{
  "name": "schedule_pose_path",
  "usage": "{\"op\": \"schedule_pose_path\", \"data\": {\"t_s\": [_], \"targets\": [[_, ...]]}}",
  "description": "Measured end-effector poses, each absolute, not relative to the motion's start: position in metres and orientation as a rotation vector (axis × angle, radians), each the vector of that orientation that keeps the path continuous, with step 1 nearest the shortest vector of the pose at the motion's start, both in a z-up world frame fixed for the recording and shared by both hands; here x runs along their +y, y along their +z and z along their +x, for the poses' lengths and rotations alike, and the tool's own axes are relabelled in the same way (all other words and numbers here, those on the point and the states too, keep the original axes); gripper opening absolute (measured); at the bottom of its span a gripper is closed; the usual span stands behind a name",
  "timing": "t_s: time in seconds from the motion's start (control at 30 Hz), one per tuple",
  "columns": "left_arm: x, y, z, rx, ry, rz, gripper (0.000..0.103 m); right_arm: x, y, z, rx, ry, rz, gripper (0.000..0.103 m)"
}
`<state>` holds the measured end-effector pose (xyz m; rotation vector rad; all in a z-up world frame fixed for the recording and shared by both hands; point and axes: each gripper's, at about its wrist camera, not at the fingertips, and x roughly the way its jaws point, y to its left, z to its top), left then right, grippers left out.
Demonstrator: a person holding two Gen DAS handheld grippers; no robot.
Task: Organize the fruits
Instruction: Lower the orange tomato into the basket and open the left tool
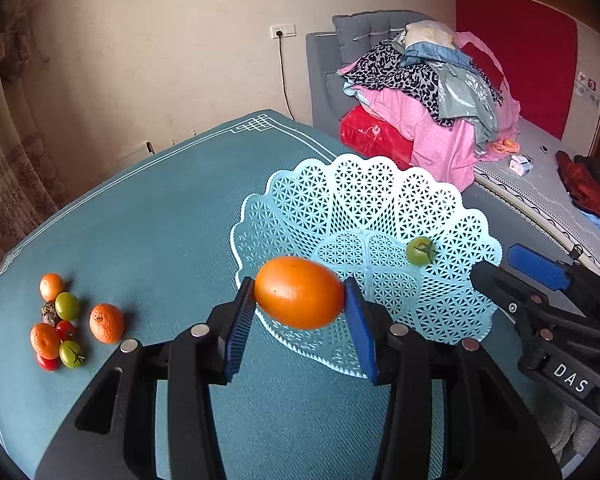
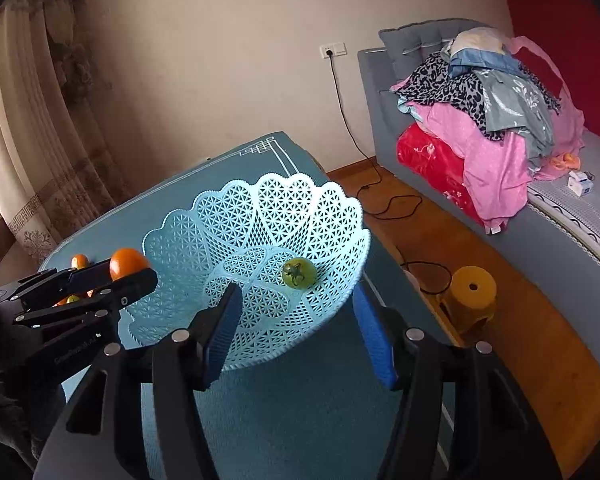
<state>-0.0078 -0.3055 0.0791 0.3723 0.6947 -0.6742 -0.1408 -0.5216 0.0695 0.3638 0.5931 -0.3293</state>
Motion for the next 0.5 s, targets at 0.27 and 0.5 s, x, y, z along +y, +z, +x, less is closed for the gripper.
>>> {"op": "schedule_pose_path", "data": {"t_s": [0.27,0.5], "targets": [[-0.294,0.092,-0.010,0.648,-0.652,0.337,0.081,-0.517,0.073,-0.142,0.588,-0.333,0.348,0.062],[-0.281,0.093,-0.011,0.646,-0.623,0.328,0.089,-0.508,0.075,-0.143,0.592,-0.327,0.338,0.064]]}}
